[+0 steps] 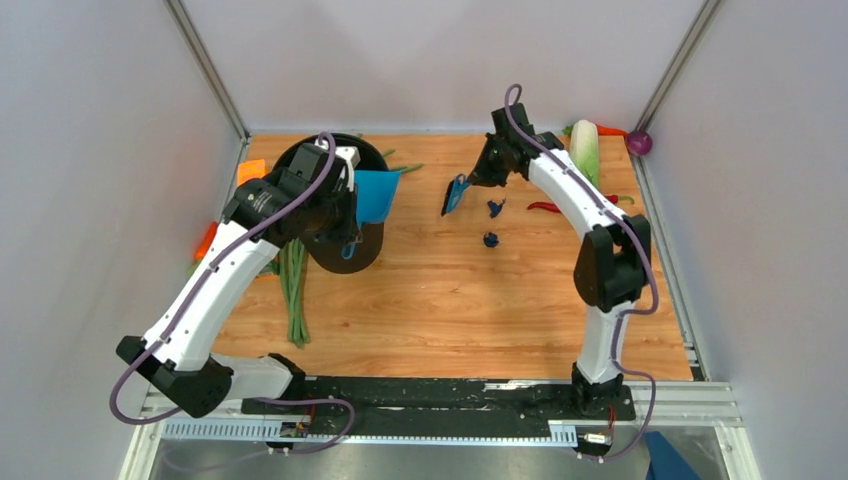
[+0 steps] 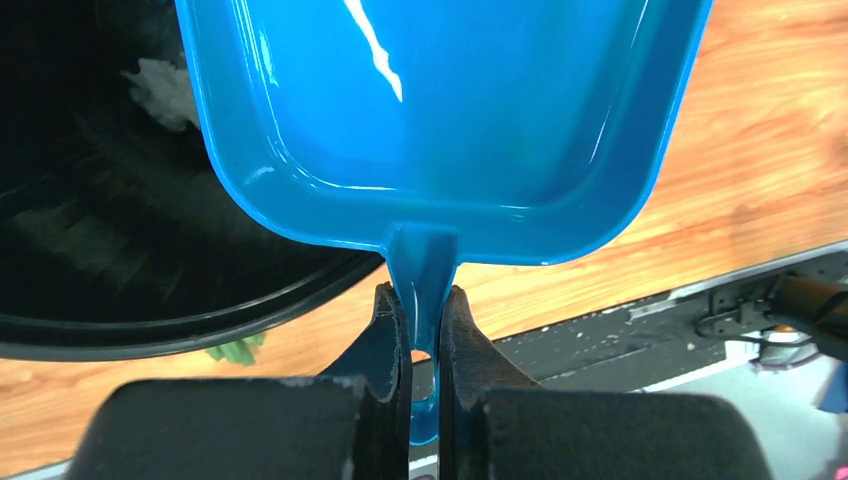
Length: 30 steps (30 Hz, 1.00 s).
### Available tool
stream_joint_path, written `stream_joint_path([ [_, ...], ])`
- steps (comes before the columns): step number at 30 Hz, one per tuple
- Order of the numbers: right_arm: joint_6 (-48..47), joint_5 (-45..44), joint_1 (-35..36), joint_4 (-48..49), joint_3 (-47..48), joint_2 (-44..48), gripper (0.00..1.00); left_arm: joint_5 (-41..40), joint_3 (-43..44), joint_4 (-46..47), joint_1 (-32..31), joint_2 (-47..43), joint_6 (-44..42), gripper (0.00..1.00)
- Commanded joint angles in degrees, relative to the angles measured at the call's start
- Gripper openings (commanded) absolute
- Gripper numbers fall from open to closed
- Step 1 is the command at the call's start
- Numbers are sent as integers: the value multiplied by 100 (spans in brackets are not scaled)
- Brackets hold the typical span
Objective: Sweep away the paper scraps from the table
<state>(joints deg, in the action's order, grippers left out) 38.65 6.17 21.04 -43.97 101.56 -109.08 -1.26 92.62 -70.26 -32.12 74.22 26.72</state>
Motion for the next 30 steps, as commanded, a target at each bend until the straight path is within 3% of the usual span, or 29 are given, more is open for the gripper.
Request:
stream_joint_path([
  [1, 1020, 112, -56, 757, 864, -692, 0, -410, -156, -445, -189, -170, -176, 0],
  [9, 1733, 506, -205, 1171, 2261, -2037, 0, -630, 150, -638, -277, -162, -176, 0],
  [15, 1838, 684, -249, 1294, 2914, -2618, 0, -894, 1512, -919, -277, 128, -281, 0],
  [20, 1778, 473, -398, 1373, 2607, -2689, 0, -850, 2339, -1086, -277, 339, -158, 0],
  [30, 1303, 217, -627, 1329, -142, -1346, 0, -252, 1725, -1043, -295, -108, -44, 0],
])
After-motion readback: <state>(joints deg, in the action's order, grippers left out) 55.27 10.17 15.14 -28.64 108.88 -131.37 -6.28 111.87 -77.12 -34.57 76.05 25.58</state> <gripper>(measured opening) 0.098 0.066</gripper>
